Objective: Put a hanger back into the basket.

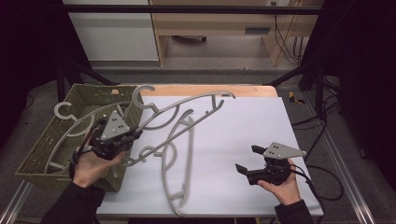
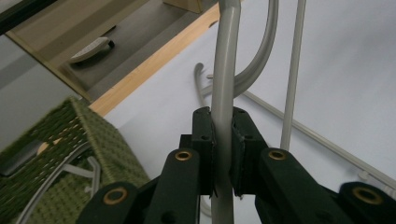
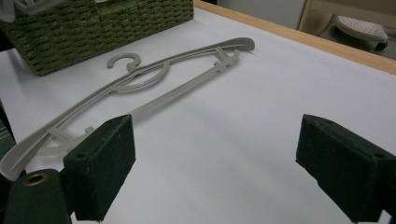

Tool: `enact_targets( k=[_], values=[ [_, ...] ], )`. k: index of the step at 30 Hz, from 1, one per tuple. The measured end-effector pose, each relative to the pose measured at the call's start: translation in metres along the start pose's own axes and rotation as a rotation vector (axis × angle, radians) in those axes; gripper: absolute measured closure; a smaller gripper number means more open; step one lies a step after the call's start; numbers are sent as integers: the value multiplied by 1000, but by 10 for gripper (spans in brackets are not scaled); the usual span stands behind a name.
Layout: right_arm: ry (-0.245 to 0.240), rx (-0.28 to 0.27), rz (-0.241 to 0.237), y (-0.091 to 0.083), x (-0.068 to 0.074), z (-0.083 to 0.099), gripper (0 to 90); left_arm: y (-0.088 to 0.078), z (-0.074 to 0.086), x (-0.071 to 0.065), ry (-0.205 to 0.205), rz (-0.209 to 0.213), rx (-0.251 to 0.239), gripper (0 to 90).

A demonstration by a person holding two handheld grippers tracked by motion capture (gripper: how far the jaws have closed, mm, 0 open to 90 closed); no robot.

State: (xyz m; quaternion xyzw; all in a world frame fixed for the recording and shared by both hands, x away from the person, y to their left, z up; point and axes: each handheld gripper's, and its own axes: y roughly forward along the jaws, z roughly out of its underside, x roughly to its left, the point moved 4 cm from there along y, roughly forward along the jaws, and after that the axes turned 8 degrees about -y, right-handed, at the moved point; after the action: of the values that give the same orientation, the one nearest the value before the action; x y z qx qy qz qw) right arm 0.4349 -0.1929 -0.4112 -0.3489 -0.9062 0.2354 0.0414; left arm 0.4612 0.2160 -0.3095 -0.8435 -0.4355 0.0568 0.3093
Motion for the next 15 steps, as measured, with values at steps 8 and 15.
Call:
enact_targets(
  k=[8,15],
  values=[
    [8,4,8,-1,-2,3,108,-23,-5,38,-112,36,-42,821],
    [7,7,5,-1,-2,3,102,-38,-5,55,-89,-60,-26,820]
  ],
)
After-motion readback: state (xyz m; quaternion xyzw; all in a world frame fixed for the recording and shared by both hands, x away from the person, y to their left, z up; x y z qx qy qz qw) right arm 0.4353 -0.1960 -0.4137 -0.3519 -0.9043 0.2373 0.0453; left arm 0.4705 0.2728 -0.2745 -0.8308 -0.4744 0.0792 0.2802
